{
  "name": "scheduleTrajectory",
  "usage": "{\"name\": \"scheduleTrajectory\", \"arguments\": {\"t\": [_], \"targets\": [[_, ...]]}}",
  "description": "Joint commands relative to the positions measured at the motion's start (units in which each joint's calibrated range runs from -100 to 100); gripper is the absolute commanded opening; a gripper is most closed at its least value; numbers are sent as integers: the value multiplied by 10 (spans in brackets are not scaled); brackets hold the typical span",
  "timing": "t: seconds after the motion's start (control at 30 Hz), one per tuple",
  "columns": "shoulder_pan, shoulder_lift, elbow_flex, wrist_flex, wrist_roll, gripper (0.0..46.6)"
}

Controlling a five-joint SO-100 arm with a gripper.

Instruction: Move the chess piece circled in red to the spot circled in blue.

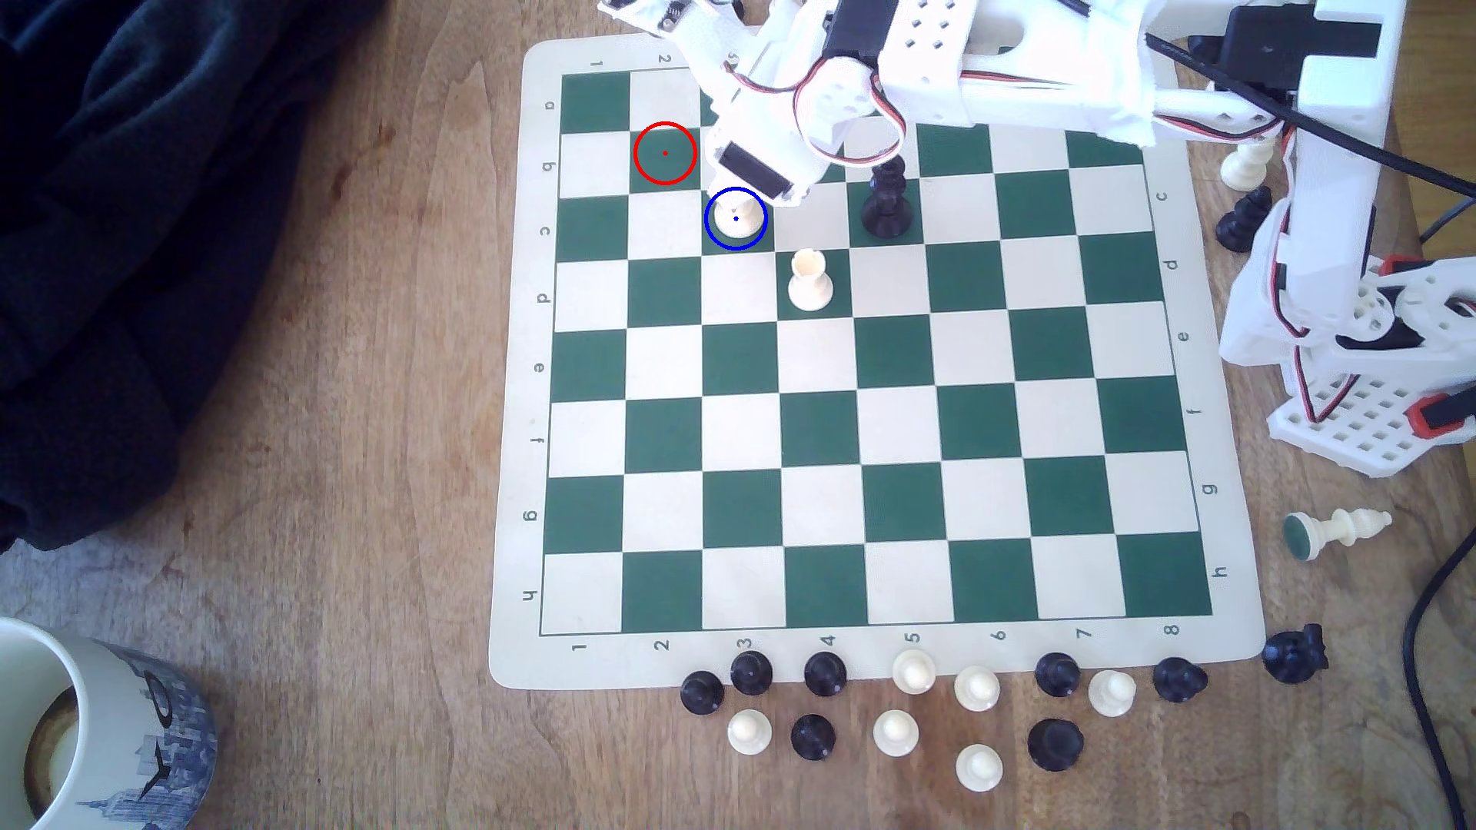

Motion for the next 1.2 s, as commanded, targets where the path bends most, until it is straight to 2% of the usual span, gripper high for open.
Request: {"name": "scheduleTrajectory", "arguments": {"t": [0.0,0.13,0.33,0.7,0.83,0.87,0.9,0.93,0.97,1.1,1.13,1.17], "targets": [[-2,-13,-19,-8,0,41],[-2,-11,-19,-8,1,127],[-3,-47,-17,6,-2,204],[5,-194,70,37,-3,210],[-6,-297,169,33,-3,206],[-12,-321,195,25,-3,185],[-19,-350,227,14,-3,140],[-32,-395,276,0,-4,69],[-39,-418,303,-12,-5,45],[-60,-495,403,-68,-6,11],[-62,-507,427,-96,-12,3],[-70,-538,476,-180,-50,3]]}}
